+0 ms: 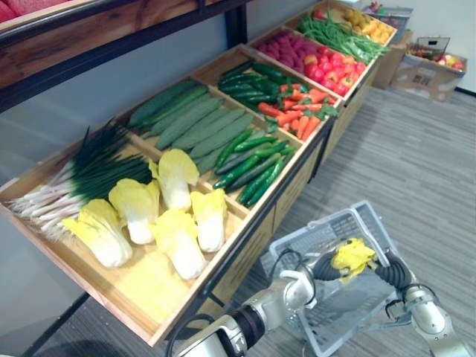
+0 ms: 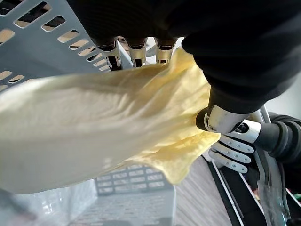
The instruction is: Pick vegetable in the basket
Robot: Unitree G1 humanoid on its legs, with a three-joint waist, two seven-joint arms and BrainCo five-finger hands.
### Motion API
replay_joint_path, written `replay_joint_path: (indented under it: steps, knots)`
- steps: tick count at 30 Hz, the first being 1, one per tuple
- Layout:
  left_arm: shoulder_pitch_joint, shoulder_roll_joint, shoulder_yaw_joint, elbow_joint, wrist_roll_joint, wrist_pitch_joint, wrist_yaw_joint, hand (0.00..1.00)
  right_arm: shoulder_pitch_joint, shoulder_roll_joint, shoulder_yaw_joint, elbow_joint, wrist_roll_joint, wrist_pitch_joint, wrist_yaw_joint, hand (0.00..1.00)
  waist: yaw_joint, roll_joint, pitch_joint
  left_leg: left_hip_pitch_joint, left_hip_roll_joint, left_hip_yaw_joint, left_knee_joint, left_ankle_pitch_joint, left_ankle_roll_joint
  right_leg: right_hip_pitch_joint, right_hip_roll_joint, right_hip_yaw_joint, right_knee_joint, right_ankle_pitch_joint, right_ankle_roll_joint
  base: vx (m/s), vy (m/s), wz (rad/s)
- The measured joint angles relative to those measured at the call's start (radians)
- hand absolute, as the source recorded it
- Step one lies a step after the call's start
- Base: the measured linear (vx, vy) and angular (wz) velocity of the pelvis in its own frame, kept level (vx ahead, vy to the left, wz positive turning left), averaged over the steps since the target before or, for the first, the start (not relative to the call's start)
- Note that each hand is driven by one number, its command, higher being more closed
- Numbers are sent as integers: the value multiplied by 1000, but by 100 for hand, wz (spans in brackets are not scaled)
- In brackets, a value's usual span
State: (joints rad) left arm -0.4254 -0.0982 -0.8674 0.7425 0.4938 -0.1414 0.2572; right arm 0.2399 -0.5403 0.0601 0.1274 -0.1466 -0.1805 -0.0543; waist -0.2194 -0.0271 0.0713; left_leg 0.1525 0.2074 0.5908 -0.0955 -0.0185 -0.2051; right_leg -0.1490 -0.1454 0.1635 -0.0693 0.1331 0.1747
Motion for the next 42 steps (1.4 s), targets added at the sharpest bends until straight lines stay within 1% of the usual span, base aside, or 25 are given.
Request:
replay_joint_path:
  steps: [9, 12, 14, 16, 17, 18, 20, 21, 22, 23, 24, 25, 27, 28, 29, 30, 31, 32, 33, 34, 37, 38, 39, 41, 42]
  knots:
    - [-14, -10, -10, -15, 1, -2, -14, 0, 7, 9, -4, 56, -5, -1, -19, 100, 3, -1, 0, -13, -4, -57, 0, 1, 4, 25, -20, -48, 0, -10, 11, -2, -16, 16]
    - [-9, 18, -9, -160, -2, -10, -41, 0, 2, 17, -18, 140, -10, -1, -29, 100, 22, 0, 0, -20, -8, -90, 0, 2, 9, 39, -31, -76, 3, -19, 15, -12, -26, 31]
    - [1, 82, 12, -332, -5, -36, -57, 0, -9, 49, -49, 210, -13, -2, -29, 100, 39, 2, -2, -35, -8, -113, 0, 6, 13, 42, -36, -98, 3, -21, 15, -16, -33, 30]
    - [52, 156, 71, -506, -20, -62, -69, 0, -22, 78, -78, 296, -24, -1, -34, 100, 47, 4, -3, -40, -4, -139, 0, 8, 15, 55, -36, -122, 4, -26, 14, -4, -35, 36]
    - [93, 213, 118, -617, -22, -81, -72, 0, -26, 94, -102, 354, -53, -1, -51, 100, 64, 17, -10, -43, -3, -152, 0, 10, 15, 61, -37, -135, 3, -27, 15, 1, -36, 33]
    - [117, 243, 146, -669, -22, -91, -74, 0, -31, 98, -108, 386, -55, -1, -58, 100, 68, 16, -10, -46, -3, -163, 0, 11, 16, 66, -39, -145, 2, -29, 18, -1, -37, 42]
    - [267, 355, 316, -885, -54, -107, -70, 0, -46, 137, -179, 526, -93, 3, -91, 100, 92, 18, -11, -51, -4, -211, 0, 15, 20, 96, -49, -194, 4, -35, 22, 1, -26, 55]
    - [288, 365, 339, -907, -58, -109, -67, 0, -47, 142, -185, 540, -93, 3, -95, 100, 93, 18, -11, -52, -4, -218, 0, 16, 21, 102, -50, -200, 4, -36, 23, 1, -18, 59]
    - [368, 390, 431, -988, -59, -117, -60, 0, -55, 162, -217, 597, -93, 3, -109, 100, 98, 17, -12, -58, -5, -246, 0, 18, 23, 115, -55, -229, 7, -39, 26, -2, -16, 62]
    - [445, 403, 534, -1046, -59, -125, -33, 0, -62, 185, -253, 663, -93, 5, -127, 100, 124, 14, -13, -65, -7, -274, 0, 20, 27, 124, -60, -261, 16, -44, 25, -5, -14, 65]
    - [474, 403, 574, -1058, -59, -128, -23, 0, -67, 192, -261, 690, -93, 6, -136, 100, 134, 13, -14, -67, -9, -283, 0, 21, 28, 128, -62, -273, 18, -45, 24, -5, -11, 60]
    - [526, 408, 648, -1065, -54, -132, 5, 0, -74, 211, -289, 738, -98, 7, -149, 100, 149, 9, -16, -69, -13, -306, 0, 23, 31, 145, -69, -299, 19, -53, 19, -1, -11, 53]
    - [591, 393, 732, -1062, -47, -132, 43, 0, -85, 229, -323, 787, -112, 9, -162, 100, 156, 9, -26, -80, -15, -340, 0, 27, 34, 157, -74, -340, 21, -55, 15, 0, -13, 52]
    - [627, 369, 803, -1053, -42, -133, 66, 0, -86, 243, -353, 810, -121, 9, -175, 100, 174, 6, -32, -89, -17, -356, 0, 30, 36, 160, -77, -359, 21, -57, 13, -11, -14, 45]
    - [647, 324, 878, -1013, -40, -132, 111, 0, -86, 251, -373, 831, -128, 9, -183, 100, 189, 4, -37, -102, -20, -375, 1, 35, 39, 161, -80, -384, 21, -60, 7, -10, -10, 41]
    - [650, 298, 916, -981, -40, -132, 131, 0, -84, 253, -380, 836, -128, 10, -185, 100, 196, 3, -38, -105, -22, -383, 1, 37, 40, 164, -82, -395, 21, -63, 3, -14, -14, 47]
    - [655, 254, 999, -907, -40, -122, 170, 0, -84, 257, -398, 844, -128, 11, -184, 100, 198, 2, -40, -116, -23, -405, 5, 40, 42, 174, -83, -422, 21, -68, -4, -15, -13, 48]
    - [661, 229, 1069, -831, -40, -96, 207, 0, -86, 266, -410, 848, -128, 13, -186, 100, 199, 0, -43, -129, -23, -419, 17, 40, 42, 179, -85, -442, 24, -78, -3, -29, -22, 46]
    - [665, 218, 1105, -789, -41, -87, 220, 0, -87, 271, -412, 854, -128, 14, -187, 100, 202, -3, -47, -134, -23, -427, 19, 40, 42, 179, -86, -449, 27, -87, -3, -27, -32, 35]
    - [668, 200, 1164, -708, -43, -65, 243, 0, -89, 280, -419, 859, -127, 15, -187, 100, 205, -3, -48, -137, -21, -439, 24, 41, 43, 183, -85, -461, 34, -94, -6, -21, -30, 22]
    - [678, 153, 1263, -540, -63, -20, 266, 0, -86, 296, -447, 873, -127, 22, -186, 100, 221, -2, -65, -140, -22, -450, 27, 41, 43, 189, -86, -476, 36, -100, -7, -21, -19, 18]
    - [694, 145, 1288, -462, -88, -6, 265, 0, -84, 306, -455, 873, -126, 27, -185, 100, 220, -5, -72, -150, -23, -466, 26, 43, 44, 189, -86, -491, 35, -102, -8, -13, -12, 21]
    - [695, 144, 1298, -420, -92, -2, 262, 0, -84, 313, -463, 873, -124, 29, -185, 100, 223, -5, -73, -150, -23, -469, 24, 45, 44, 190, -86, -494, 35, -102, -8, -15, -15, 20]
    - [695, 147, 1344, -215, -99, 17, 251, 0, -96, 336, -476, 876, -115, 31, -185, 100, 224, -7, -75, -148, -24, -470, 10, 53, 44, 189, -86, -498, 34, -101, -7, -9, -11, 6]
    - [695, 153, 1345, -164, -99, 21, 250, 0, -100, 341, -476, 882, -111, 31, -185, 100, 223, -7, -75, -148, -25, -471, 7, 55, 44, 189, -86, -499, 33, -101, -7, -4, -10, 3]
